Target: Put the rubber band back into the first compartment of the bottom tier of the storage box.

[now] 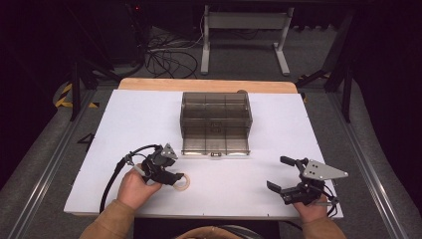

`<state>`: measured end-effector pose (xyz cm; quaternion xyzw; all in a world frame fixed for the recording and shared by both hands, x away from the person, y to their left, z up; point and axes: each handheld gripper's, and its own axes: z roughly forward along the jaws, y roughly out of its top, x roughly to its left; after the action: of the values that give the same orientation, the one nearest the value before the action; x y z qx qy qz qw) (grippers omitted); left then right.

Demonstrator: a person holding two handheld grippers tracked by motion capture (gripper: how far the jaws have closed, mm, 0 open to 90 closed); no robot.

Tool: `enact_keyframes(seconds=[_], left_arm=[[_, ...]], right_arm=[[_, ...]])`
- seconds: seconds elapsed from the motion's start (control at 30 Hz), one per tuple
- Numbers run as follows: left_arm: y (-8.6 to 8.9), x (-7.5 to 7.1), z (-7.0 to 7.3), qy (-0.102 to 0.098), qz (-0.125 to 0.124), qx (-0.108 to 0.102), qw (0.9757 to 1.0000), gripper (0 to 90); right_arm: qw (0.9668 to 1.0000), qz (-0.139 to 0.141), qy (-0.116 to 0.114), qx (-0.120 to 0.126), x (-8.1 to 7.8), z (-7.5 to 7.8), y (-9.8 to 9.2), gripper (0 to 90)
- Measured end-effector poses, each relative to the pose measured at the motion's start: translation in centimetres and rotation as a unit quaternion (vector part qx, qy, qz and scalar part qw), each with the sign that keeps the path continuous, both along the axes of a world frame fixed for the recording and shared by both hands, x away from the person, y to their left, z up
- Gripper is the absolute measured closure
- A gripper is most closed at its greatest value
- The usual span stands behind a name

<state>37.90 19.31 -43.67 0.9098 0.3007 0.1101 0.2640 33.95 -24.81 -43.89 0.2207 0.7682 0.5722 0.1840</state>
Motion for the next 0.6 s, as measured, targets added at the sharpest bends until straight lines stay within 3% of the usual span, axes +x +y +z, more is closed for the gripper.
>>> enact_keyframes(seconds=[0.37, 0.6], left_arm=[[-0.50, -0.07, -0.50, 0.005, -0.010, 0.016, 0.9998, 48.6], [-0.47, -0.10, -0.45, 0.002, -0.015, 0.011, 0.9998, 56.5]], right_arm=[[1.0000, 0.001, 0.002, 0.000, -0.01, -0.03, 0.02, 4.2], [1.0000, 0.002, 0.003, 0.000, -0.01, -0.03, 0.00, 4.2]])
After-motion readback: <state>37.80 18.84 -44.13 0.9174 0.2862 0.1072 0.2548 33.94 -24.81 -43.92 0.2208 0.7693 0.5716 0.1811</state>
